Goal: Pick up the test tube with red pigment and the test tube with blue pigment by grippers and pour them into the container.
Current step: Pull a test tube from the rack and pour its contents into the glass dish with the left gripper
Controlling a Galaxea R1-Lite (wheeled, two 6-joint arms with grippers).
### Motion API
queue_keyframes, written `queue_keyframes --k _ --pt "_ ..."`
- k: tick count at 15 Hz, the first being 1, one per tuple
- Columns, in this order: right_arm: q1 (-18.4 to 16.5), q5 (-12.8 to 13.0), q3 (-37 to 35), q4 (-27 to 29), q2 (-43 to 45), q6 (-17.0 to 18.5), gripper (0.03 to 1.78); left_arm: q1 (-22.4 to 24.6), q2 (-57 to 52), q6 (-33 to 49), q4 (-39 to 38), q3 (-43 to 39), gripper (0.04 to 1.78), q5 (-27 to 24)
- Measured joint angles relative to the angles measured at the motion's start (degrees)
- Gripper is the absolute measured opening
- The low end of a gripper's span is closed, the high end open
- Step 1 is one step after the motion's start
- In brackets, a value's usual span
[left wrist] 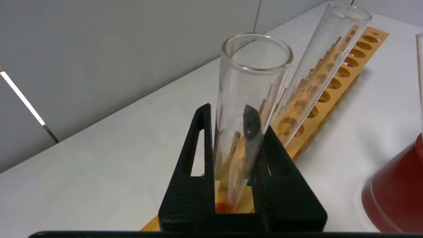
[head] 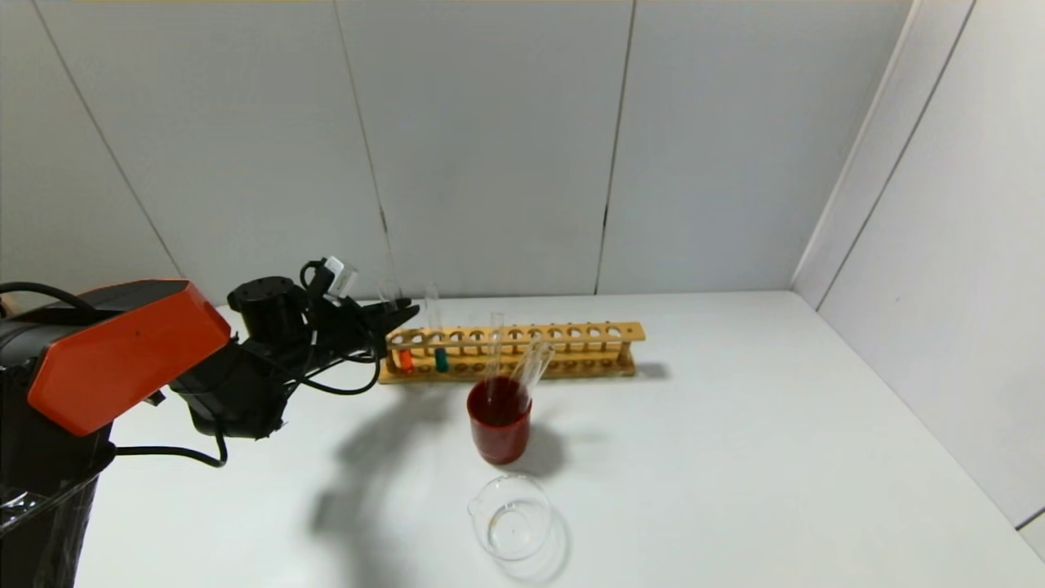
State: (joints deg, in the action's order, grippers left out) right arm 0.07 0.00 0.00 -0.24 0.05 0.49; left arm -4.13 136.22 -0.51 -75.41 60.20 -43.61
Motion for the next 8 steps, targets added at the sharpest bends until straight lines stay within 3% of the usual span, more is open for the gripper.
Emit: queue_keyframes --k 8 --pt "0.0 0.0 0.0 0.0 0.0 0.0 1.75 -0.4 -0.6 0.2 0.4 -0.1 0.35 0.9"
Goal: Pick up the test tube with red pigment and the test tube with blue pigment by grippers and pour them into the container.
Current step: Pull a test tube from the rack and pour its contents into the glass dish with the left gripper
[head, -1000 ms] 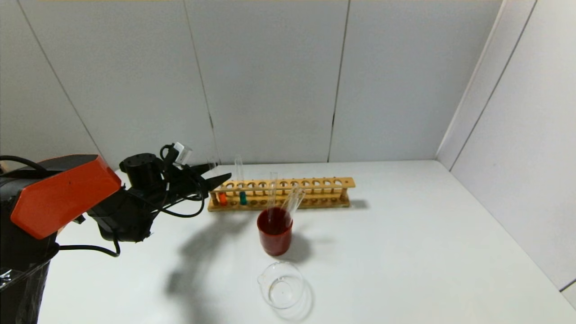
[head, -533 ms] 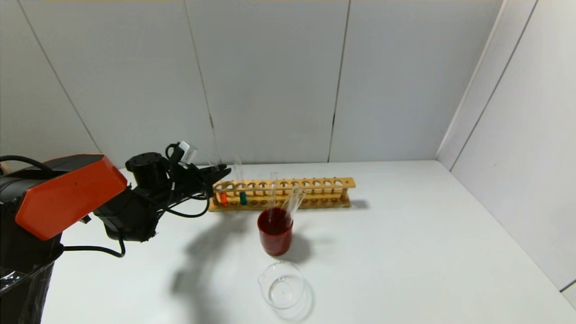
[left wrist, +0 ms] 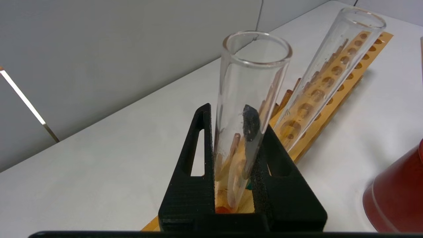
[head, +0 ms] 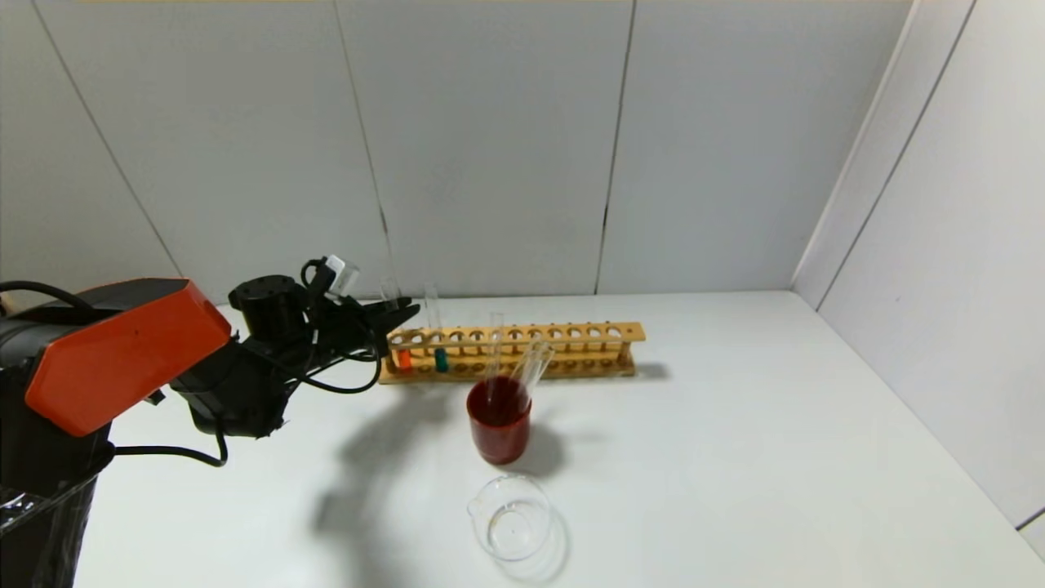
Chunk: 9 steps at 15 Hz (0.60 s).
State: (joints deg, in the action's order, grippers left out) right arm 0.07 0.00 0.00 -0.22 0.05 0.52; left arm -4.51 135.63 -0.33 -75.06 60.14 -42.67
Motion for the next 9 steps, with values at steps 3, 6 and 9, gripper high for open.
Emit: queue_keyframes --k 3,6,9 --pt "0.0 0.0 0.0 0.0 0.0 0.0 1.75 0.0 -2.1 0.0 0.1 -0.3 0.35 0.1" --pt "0.0 0.0 0.0 0.0 0.0 0.0 1.75 0.0 -6.3 0.0 3.0 -0.9 0.35 0.3" --pt "0.0 0.0 0.0 0.0 0.0 0.0 1.75 0.1 -11.7 0.2 6.8 -1.8 0.35 0.7"
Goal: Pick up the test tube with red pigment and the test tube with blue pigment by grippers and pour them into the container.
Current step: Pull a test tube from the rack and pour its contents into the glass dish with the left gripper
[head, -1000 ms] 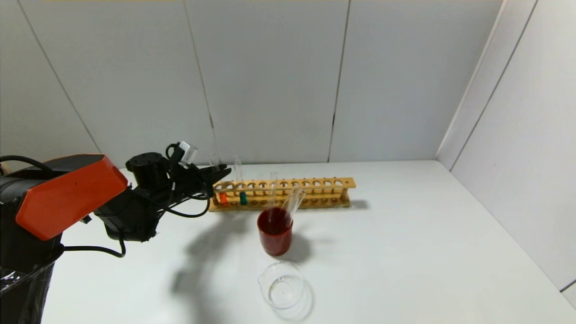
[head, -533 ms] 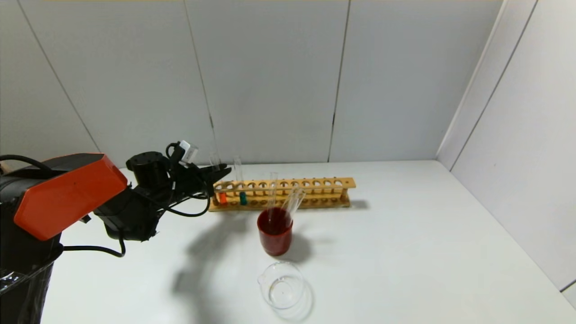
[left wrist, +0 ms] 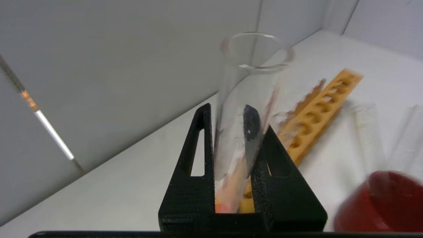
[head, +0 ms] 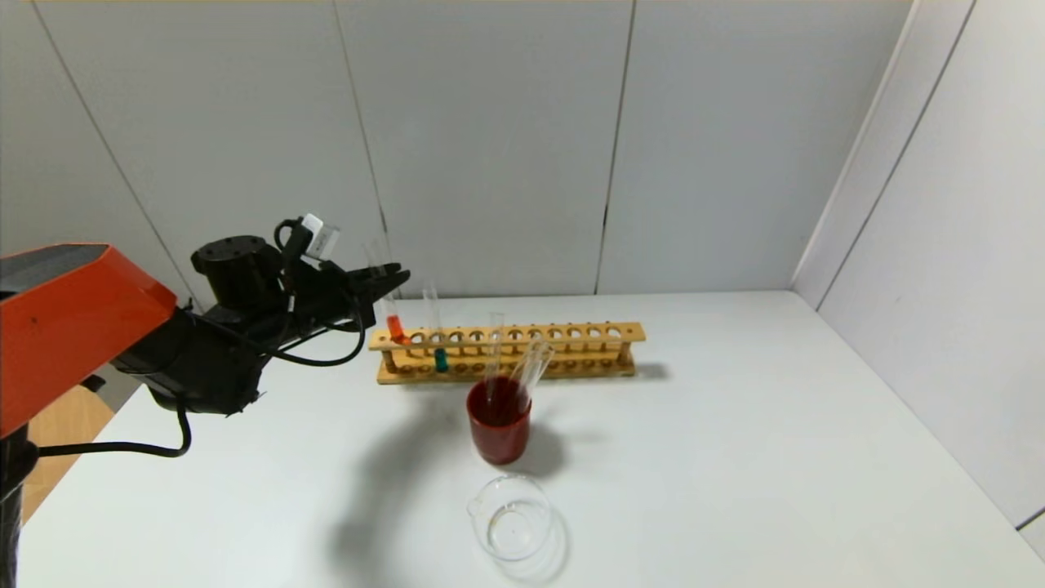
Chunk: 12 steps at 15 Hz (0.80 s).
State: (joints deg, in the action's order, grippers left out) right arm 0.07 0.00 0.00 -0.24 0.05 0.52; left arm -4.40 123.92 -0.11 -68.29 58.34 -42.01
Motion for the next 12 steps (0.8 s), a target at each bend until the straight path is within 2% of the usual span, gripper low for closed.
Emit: queue_keyframes --k 5,9,12 --pt "0.0 0.0 0.0 0.0 0.0 0.0 1.75 0.4 -11.5 -0.2 6.9 -3.7 0.35 1.0" --pt "0.0 0.0 0.0 0.0 0.0 0.0 1.75 1.8 -22.8 -0.3 14.0 -9.1 0.35 5.2" --pt "0.0 0.0 0.0 0.0 0.0 0.0 1.75 2.4 -31.7 -0.7 15.6 -14.8 0.35 7.8"
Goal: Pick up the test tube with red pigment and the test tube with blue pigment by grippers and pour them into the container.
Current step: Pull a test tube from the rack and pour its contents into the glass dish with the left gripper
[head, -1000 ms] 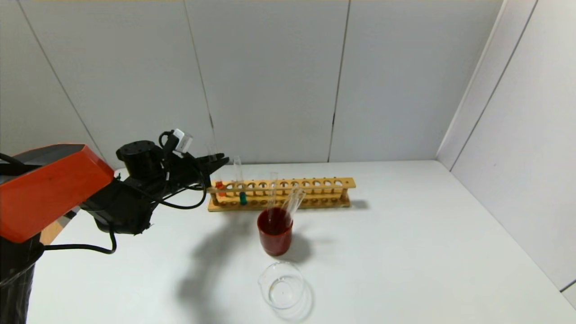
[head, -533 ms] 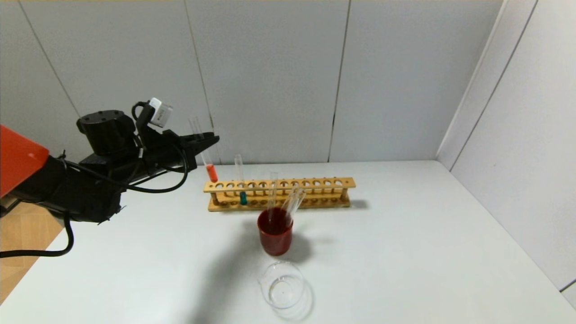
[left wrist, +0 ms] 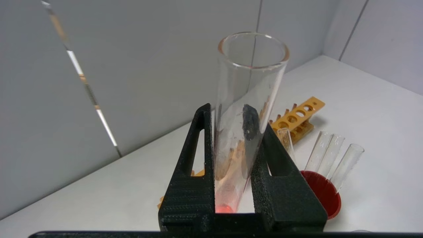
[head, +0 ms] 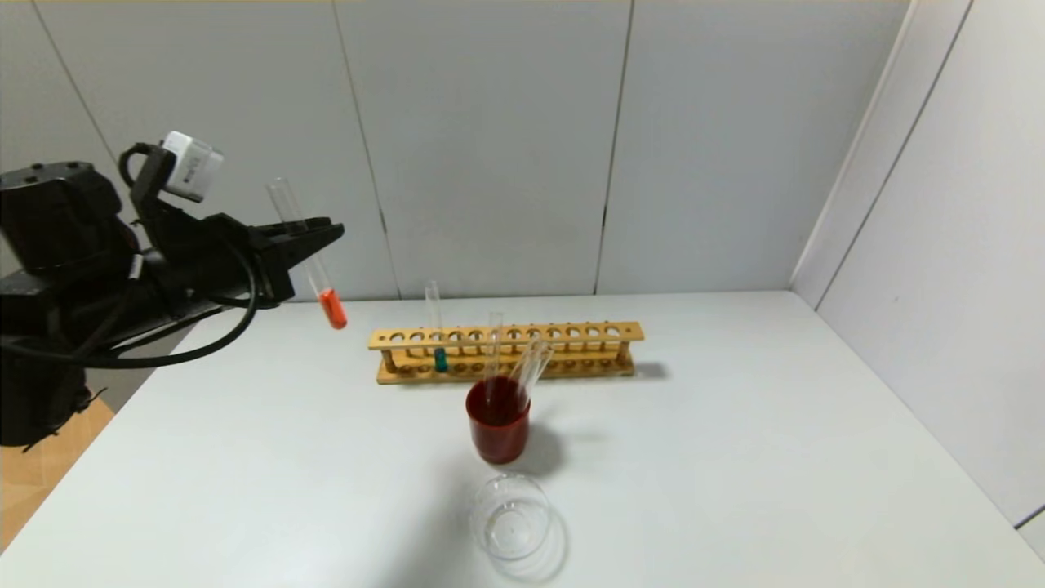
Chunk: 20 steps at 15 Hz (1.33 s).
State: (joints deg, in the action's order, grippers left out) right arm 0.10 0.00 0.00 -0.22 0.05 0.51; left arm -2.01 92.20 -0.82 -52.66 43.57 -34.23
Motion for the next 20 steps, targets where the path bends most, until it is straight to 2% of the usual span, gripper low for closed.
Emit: queue_keyframes --k 5,10,16,20 --pt "0.0 0.0 0.0 0.0 0.0 0.0 1.75 0.1 -13.6 -3.3 5.8 -9.2 0.35 4.6" --pt "0.0 0.0 0.0 0.0 0.0 0.0 1.75 -0.1 -23.8 -6.1 8.5 -18.4 0.35 5.7" --pt "0.0 0.0 0.0 0.0 0.0 0.0 1.75 -5.6 -30.3 -11.8 14.6 -24.9 0.35 7.4" --pt "0.0 0.0 0.0 0.0 0.0 0.0 1.75 -12.3 -30.6 -11.8 18.3 -25.7 0.35 11.1"
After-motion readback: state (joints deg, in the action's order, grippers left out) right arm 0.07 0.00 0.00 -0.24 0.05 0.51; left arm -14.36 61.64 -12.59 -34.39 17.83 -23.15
